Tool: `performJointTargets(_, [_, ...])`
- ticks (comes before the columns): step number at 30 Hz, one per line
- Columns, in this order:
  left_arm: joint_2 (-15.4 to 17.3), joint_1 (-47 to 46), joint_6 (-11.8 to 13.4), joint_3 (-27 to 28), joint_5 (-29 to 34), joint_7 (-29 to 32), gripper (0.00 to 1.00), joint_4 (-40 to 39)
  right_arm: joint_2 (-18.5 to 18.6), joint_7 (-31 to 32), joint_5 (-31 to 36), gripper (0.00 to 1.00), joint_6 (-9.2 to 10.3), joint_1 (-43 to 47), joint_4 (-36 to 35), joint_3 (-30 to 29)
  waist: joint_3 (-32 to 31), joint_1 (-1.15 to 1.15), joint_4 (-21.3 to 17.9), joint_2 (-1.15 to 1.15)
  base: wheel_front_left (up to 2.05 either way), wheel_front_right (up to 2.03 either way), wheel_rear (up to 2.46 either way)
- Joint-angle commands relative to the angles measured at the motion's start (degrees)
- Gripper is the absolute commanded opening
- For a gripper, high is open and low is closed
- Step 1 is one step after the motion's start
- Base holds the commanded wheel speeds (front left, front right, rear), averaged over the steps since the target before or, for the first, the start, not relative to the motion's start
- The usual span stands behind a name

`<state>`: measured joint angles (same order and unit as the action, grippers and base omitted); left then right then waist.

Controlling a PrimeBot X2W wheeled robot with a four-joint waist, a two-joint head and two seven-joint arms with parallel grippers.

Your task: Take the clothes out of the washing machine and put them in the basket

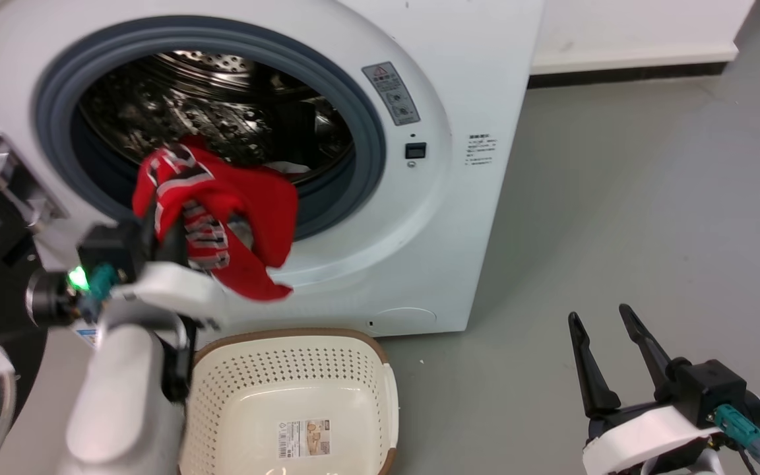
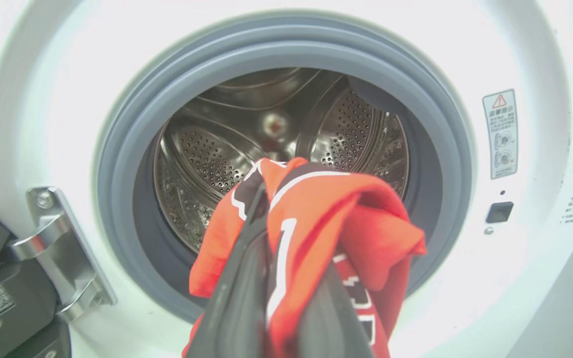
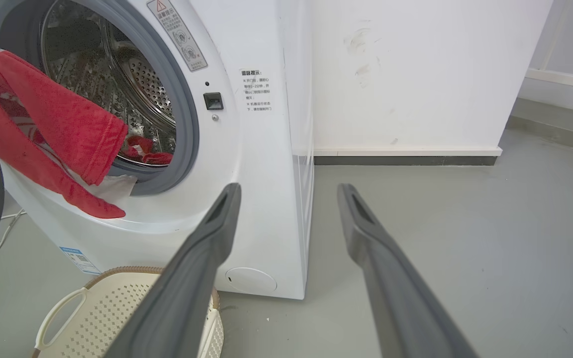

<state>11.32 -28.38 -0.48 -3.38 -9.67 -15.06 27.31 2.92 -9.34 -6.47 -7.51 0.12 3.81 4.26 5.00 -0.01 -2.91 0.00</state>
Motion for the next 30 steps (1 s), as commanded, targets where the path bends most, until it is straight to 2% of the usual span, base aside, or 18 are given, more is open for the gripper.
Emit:
performJointTargets(1, [-1.12,3.11,0.13,-0.13,0.14,-0.16,0.00,-1.74,-0.07,0.24,0.40,1.00,0.04,1.19,-0.40,-0.02,-1.07,0.01,1.26,0.00,0.00,0.00,0.00])
performJointTargets(8, [-4.28,14.00,1.06,-0.81,-0.31,-0.16,0.00,-8.80,-0.07,1.05,0.53,1.00,0.04,1.96,-1.89,0.18,0.15,0.01,3.10,0.00,0.00,0.00,0.00])
performJointTargets(15, [-6.50,19.75,1.95,-1.39,-2.11,-0.16,0.00,-6.76,-0.07,1.43,0.87,1.00,0.04,-0.79,-3.68,1.02,5.92,0.01,3.14,0.00,0.00,0.00,0.00])
performJointTargets(24, [-7.75,14.48,1.80,-0.11,-2.88,-0.16,0.00,0.41,-0.09,0.97,1.69,1.00,0.04,-6.35,-5.26,2.18,19.22,0.01,0.63,0.00,0.00,0.00,0.00])
performJointTargets(30, [-7.85,7.57,0.07,0.89,-1.89,-0.16,0.00,7.26,-0.10,0.19,1.99,1.00,0.04,-10.23,-5.71,3.42,27.89,0.01,-0.82,0.00,0.00,0.00,0.00])
